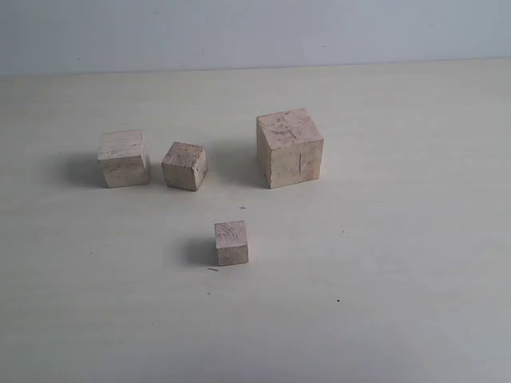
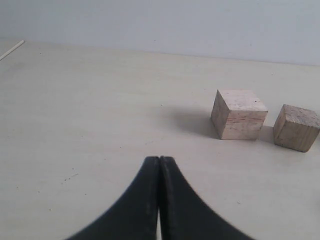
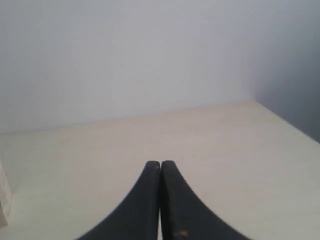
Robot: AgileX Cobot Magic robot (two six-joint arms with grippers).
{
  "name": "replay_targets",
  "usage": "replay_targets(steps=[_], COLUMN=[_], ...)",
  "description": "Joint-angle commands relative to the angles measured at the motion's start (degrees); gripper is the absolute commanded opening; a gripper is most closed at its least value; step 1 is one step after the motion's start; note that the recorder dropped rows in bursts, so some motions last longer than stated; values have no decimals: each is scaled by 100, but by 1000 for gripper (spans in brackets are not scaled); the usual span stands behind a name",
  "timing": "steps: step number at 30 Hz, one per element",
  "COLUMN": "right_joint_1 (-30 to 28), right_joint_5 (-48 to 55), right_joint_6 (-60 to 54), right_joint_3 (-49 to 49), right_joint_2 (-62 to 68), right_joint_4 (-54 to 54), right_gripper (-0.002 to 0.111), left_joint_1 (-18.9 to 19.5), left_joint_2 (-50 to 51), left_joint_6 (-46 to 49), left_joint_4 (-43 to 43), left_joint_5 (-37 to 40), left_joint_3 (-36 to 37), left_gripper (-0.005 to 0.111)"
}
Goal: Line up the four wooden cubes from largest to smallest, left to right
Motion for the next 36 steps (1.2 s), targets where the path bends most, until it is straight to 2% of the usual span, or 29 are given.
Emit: replay_targets(steps=[1,5,12,15,18,22,27,32,36], right_joint_1=[-28,-28,-28,-28,-28,-28,-28,-28,-28], right_joint_5=[-564,-643,-2138,-1594,-744,-110,-88,-514,-319], right_joint_6=[-23,-23,-14,2,-39,-27,-40,-42,-280], right_joint_3=[26,26,26,-327,-915,-1724,-2653,-3302,-3632], right_joint_2=[-32,-32,-32,-32,-32,494,1219,1529,1856], right_joint_4=[38,38,200,1159,1243,1282,1497,1636,1269], right_gripper=[0,0,0,0,0,0,0,0,0], left_joint_1=[-39,-39,-39,-39,-39,-39,-39,-39,-39], left_joint_2=[-36,-36,-36,-36,-36,-36,-36,-36,-36], left_joint_6=[0,0,0,0,0,0,0,0,0], left_joint_4=[-33,-33,-33,-33,-33,-33,-33,-33,-33], left_joint_5=[-83,-83,-83,-83,-83,-83,-83,-83,-83], left_joint_3=[20,20,20,20,20,20,20,20,20], left_gripper=[0,0,0,0,0,0,0,0,0])
